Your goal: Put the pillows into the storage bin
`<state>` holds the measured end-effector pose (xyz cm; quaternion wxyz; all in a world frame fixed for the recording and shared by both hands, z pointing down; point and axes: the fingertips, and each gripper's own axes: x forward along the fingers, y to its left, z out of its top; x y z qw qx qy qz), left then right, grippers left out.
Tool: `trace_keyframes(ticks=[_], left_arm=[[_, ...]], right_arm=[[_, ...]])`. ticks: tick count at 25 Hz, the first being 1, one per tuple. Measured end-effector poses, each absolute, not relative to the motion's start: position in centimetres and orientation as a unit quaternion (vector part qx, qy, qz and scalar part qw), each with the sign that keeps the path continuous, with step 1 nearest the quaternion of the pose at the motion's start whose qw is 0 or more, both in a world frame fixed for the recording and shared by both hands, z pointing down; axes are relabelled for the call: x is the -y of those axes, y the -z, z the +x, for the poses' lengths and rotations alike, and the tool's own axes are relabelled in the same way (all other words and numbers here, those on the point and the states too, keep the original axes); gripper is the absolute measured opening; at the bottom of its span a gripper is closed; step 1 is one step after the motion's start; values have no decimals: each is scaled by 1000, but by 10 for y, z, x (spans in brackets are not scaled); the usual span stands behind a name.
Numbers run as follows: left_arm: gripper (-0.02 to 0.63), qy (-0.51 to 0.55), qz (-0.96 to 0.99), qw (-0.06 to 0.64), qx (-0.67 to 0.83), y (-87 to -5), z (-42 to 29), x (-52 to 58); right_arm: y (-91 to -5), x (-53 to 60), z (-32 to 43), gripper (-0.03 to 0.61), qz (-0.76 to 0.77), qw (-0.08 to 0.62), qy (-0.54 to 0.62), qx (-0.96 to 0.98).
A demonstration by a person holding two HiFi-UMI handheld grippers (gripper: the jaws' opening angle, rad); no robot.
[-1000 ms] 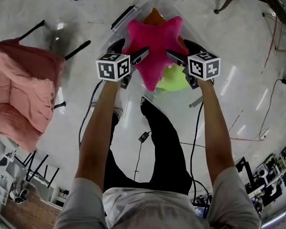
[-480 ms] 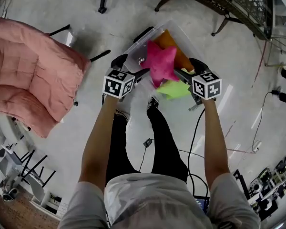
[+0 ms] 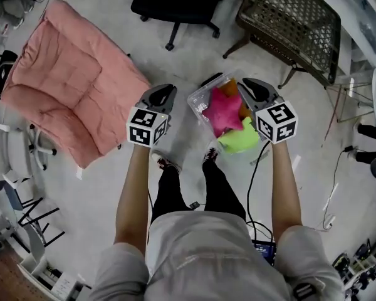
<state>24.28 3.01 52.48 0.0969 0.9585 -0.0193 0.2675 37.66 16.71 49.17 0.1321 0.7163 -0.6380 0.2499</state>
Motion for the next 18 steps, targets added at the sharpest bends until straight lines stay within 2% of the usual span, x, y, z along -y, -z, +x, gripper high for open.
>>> trace_keyframes(ticks=[2,5,13,18], left_arm=[[20,-235,966,98,47,-482,223,-10],[15,-197,975,76,70,-421,192,9],[15,-116,986,-6,117,-277,116,47],[15,-87,981,-37,171,-226,64,66]], right_arm=[[-446,-146,369,53,721,140,-209,646],[-388,-124,349,34,718,146,-161,661],[-282,-76,285,26,693,160,-58,701],[-234,-41,249,25,664,163,-5,730]])
